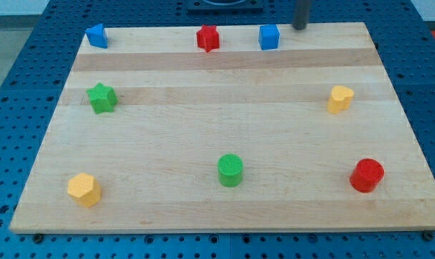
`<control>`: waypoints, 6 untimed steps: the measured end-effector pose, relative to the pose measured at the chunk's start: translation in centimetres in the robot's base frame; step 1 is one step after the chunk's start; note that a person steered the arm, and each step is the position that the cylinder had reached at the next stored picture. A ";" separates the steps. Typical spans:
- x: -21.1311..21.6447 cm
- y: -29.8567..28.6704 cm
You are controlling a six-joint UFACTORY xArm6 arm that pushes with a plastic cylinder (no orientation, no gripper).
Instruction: Push the blue cube towards the red star
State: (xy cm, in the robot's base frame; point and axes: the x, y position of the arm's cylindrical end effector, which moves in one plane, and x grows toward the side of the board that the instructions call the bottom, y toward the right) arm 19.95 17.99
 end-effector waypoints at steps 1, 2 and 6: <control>2.6 0.6; 4.0 -3.8; 4.5 -6.0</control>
